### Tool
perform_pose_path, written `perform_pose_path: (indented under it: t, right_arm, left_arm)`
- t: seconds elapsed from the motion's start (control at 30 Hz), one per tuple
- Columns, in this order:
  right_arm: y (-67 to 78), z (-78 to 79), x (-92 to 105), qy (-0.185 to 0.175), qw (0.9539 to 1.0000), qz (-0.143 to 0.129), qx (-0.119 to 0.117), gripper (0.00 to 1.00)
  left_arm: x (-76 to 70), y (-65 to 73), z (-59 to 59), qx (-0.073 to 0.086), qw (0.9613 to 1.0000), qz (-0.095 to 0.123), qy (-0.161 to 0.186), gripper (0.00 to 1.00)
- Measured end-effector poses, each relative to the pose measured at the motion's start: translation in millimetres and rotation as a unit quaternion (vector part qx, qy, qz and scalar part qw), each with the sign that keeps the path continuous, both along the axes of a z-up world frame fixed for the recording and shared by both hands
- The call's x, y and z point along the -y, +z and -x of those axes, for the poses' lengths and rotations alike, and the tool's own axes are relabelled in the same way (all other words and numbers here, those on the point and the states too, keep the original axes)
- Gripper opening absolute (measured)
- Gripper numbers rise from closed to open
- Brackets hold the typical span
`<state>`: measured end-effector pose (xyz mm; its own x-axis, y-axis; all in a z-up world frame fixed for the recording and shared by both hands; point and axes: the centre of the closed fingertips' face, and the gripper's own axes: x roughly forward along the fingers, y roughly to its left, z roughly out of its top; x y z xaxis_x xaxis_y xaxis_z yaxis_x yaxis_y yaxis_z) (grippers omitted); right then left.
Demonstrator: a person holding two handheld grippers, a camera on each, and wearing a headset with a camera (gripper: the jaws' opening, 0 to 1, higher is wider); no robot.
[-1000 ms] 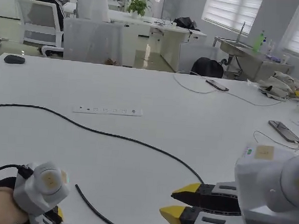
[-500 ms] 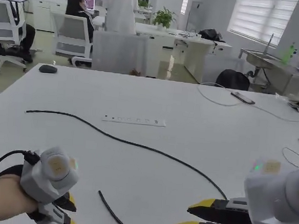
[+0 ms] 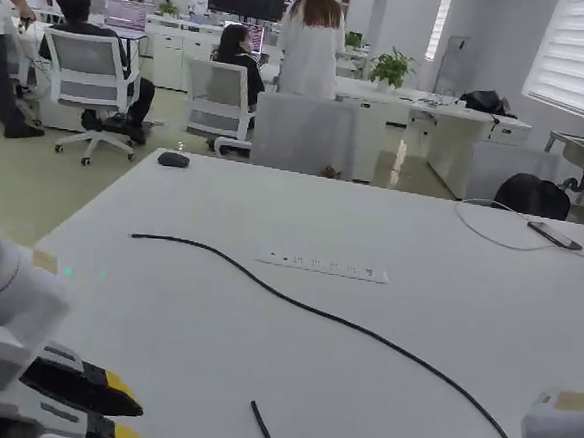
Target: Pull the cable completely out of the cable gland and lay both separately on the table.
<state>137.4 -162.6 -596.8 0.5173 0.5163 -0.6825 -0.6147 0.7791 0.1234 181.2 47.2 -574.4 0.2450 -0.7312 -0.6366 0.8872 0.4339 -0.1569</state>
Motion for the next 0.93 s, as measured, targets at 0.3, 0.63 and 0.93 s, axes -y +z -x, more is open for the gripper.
perform_pose_path:
  t: [0.3, 0.63, 0.93]
  right_arm:
    - [-7.7, 5.0, 1.4, -0.007, 0.9999, -0.004, -0.014, 0.31]
    - [-12.4, 9.0, -5.8, -0.016, 0.9995, -0.013, -0.023, 0.31]
    - [-16.1, 14.2, -6.1, -0.019, 0.9993, -0.011, -0.030, 0.32]
  left_arm:
    - [-40.3, 4.0, -10.3, 0.044, 0.9853, 0.031, 0.162, 0.35]
    - [-44.8, -20.6, -1.1, 0.027, 0.9815, 0.029, 0.187, 0.45]
    - [-47.4, -25.4, -0.5, 0.027, 0.9799, 0.024, 0.196, 0.49]
